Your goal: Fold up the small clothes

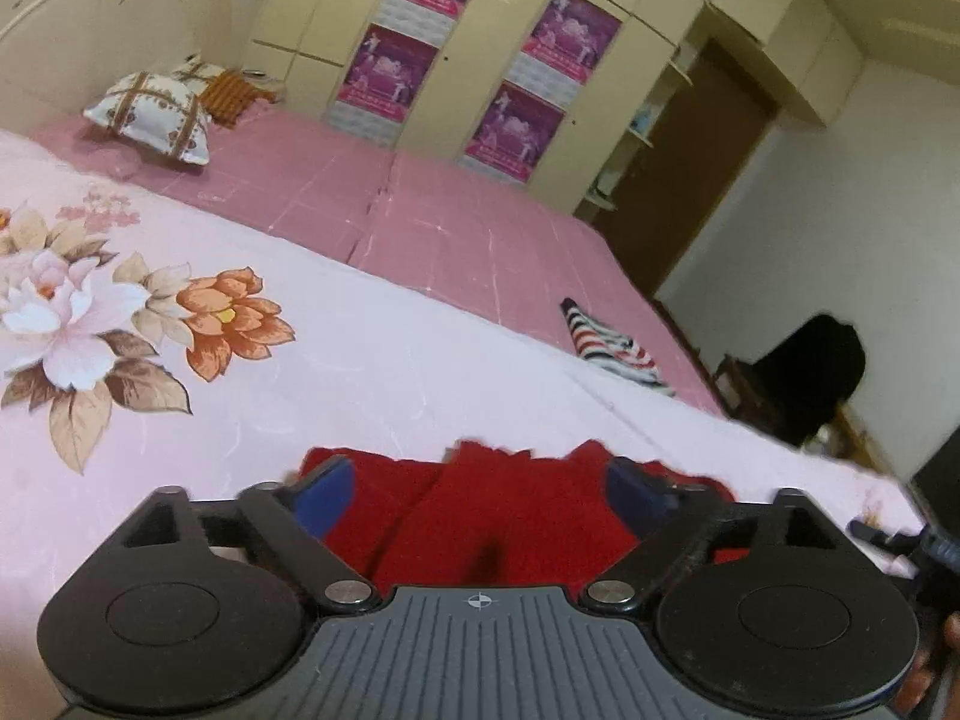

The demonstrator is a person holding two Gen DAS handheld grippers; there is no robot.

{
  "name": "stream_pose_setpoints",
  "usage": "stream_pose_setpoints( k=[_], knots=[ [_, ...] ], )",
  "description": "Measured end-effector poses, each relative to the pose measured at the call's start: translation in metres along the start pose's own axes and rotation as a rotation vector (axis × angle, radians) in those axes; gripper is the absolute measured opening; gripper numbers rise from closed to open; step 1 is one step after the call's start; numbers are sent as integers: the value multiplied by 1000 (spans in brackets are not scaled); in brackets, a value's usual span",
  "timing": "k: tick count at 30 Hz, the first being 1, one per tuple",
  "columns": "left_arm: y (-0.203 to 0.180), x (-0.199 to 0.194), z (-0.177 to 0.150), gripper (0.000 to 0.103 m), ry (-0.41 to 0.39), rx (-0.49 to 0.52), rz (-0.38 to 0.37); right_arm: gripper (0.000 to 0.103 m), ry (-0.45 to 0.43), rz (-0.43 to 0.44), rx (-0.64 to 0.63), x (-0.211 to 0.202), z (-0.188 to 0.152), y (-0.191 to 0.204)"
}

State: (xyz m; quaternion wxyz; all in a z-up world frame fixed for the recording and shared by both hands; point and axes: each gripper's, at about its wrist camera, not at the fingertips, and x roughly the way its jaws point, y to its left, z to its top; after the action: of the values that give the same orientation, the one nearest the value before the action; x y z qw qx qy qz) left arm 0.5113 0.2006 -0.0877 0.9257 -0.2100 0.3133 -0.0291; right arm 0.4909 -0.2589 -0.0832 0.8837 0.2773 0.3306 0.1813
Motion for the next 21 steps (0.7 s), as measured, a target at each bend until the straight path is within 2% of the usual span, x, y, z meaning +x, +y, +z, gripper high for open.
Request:
stream_pose_setpoints(
  k=[1,3,5,7,8,11,12,13,16,18,19,21],
  knots=[
    [-2,3,0,69,23,43,17,64,-12,-3,-17,-3,1,2],
    [-3,6,0,65,47,85,12,59,-35,-27,-64,-8,2,6],
    [-4,11,0,55,72,114,9,55,-23,-53,-124,-6,4,10],
    [-8,17,-3,28,103,158,33,52,13,-97,-197,2,4,17],
    [-11,19,-7,22,114,183,42,51,34,-119,-240,6,2,21],
    [-24,15,-16,9,80,257,72,41,94,-205,-376,21,-9,38],
    [-25,12,-16,6,68,256,76,29,110,-230,-416,25,-14,42],
    [-25,10,-15,5,48,250,77,21,112,-253,-463,27,-19,47],
    [-24,-14,-13,5,-62,237,92,10,67,-292,-546,27,-27,61],
    [-20,-23,-13,5,-113,221,107,9,9,-296,-555,17,-27,67],
    [-20,-23,-14,5,-123,234,135,9,-9,-288,-556,15,-26,67],
    [-16,-15,-14,3,-84,237,164,8,-24,-293,-567,17,-27,66]
  ],
)
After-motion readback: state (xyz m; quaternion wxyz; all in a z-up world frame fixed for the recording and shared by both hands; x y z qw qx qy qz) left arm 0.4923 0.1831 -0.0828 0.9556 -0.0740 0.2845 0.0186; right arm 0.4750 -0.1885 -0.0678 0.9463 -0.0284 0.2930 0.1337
